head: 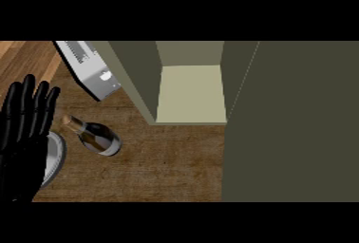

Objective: Pick up the wine, place it into the cabinet and close the cabinet

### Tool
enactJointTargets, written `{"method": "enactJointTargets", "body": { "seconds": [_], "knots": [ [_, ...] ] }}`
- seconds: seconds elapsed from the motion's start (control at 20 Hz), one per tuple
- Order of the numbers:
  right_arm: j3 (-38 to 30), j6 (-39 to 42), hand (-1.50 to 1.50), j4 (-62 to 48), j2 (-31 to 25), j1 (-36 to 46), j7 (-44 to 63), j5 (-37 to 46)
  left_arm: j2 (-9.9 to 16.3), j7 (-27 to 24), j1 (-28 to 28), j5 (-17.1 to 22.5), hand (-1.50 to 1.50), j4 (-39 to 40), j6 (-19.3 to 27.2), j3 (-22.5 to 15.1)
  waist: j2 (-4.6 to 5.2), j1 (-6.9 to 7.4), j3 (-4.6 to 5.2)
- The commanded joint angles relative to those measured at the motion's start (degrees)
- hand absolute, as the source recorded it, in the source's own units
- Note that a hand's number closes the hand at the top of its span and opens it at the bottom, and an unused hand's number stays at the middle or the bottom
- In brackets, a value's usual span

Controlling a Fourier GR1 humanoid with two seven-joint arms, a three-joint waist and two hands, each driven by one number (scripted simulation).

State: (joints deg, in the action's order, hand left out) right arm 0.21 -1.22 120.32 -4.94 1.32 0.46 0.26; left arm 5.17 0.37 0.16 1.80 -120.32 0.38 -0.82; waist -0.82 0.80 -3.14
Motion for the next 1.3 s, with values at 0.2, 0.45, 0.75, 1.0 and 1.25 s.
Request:
{"method": "enactJointTargets", "body": {
  "seconds": [0.2, 0.45, 0.75, 1.0, 1.25],
  "knots": [
    [3.93, -0.13, -1.50, 4.58, 2.55, -7.82, -2.65, 1.40, -0.51, 8.40, -16.39, -12.67, -1.50, 12.91, 13.21, 5.60, 1.06, -3.25, 3.03],
    [14.42, 10.14, -1.50, 9.06, -0.70, -10.95, 5.84, -5.96, -5.04, 14.92, -20.89, -7.37, -1.50, 19.43, 20.32, 5.51, 0.87, -2.97, 3.12],
    [13.57, 11.10, -1.50, 19.09, -3.08, -18.59, 8.53, -8.52, -5.14, 24.32, -29.12, -13.29, -1.50, 21.06, 32.61, -3.95, 0.69, -1.75, 3.09],
    [18.27, 7.71, -1.50, 28.69, -2.20, -19.09, 17.19, -5.37, -5.16, 30.89, -34.33, -17.86, -1.50, 21.67, 35.52, -6.25, 0.65, -1.41, 3.13],
    [17.62, 7.45, -1.50, 32.58, -3.11, -19.88, 20.37, -7.15, -5.16, 35.95, -37.62, -20.14, -1.50, 21.98, 37.89, -8.17, 0.67, -1.67, 3.13]
  ]
}}
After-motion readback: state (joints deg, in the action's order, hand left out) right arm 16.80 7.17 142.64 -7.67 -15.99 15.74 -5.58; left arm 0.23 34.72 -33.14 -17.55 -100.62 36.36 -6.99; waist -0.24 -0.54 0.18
